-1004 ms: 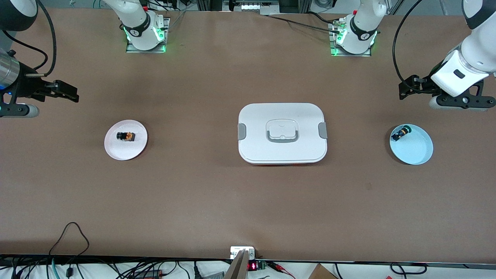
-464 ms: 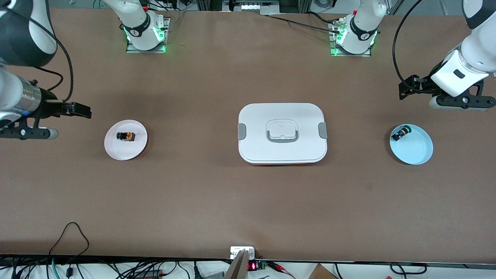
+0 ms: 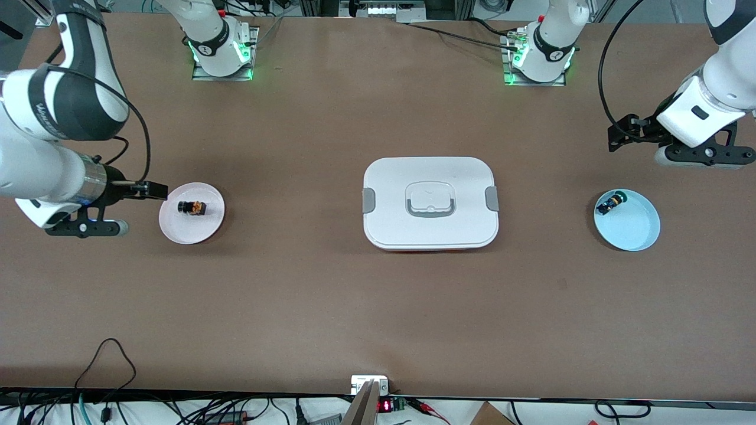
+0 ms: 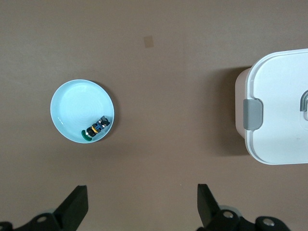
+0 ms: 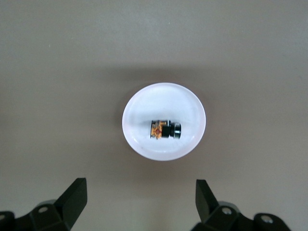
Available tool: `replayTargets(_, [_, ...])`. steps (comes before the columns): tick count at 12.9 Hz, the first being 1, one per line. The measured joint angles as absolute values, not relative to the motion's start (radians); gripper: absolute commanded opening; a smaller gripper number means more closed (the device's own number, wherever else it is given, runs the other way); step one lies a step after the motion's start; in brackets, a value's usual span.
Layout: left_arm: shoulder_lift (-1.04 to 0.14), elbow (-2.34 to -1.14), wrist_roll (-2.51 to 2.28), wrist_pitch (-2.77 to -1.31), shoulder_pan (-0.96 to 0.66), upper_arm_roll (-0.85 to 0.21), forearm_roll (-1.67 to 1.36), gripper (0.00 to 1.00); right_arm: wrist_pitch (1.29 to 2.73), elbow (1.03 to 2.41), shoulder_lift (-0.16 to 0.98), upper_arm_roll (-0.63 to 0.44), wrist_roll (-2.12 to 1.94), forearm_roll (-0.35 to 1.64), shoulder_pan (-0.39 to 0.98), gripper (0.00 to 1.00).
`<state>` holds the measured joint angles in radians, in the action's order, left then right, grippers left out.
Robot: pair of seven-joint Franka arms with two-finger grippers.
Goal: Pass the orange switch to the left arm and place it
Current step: 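Reach the right gripper down over the orange switch in the white dish, then close the right gripper on the orange switch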
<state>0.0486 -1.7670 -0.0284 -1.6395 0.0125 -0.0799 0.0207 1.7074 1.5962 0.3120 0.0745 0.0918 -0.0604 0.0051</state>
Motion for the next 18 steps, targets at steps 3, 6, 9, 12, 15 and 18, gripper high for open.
replayTargets(3, [0.049, -1.767, -0.028, -1.639, 0.012, -0.08, 0.023, 1.0, 1.867, 1.718, 0.327, 0.071, 0.097, -0.116, -0.003, 1.0])
replayTargets(6, [0.049, -1.767, -0.028, -1.639, 0.013, -0.08, 0.03, 1.0, 2.016, 1.845, 0.332, 0.066, 0.099, -0.121, -0.036, 1.0])
replayTargets(9, [0.049, -1.766, -0.028, -1.639, 0.013, -0.08, 0.03, 1.0, 2.164, 1.965, 0.335, 0.065, 0.099, -0.121, -0.05, 1.0])
replayTargets(12, [0.049, -1.757, -0.028, -1.639, 0.013, -0.08, 0.03, 1.0, 2.338, 2.079, 0.352, 0.065, 0.099, -0.121, -0.049, 1.0])
replayTargets(15, [0.049, -1.753, -0.028, -1.639, 0.013, -0.08, 0.03, 1.0, 2.422, 2.11, 0.395, 0.065, 0.099, -0.121, -0.055, 1.0])
replayTargets(18, [0.049, -1.753, -0.029, -1.639, 0.013, -0.079, 0.03, 1.0, 2.443, 2.112, 0.42, 0.065, 0.099, -0.121, -0.06, 1.0])
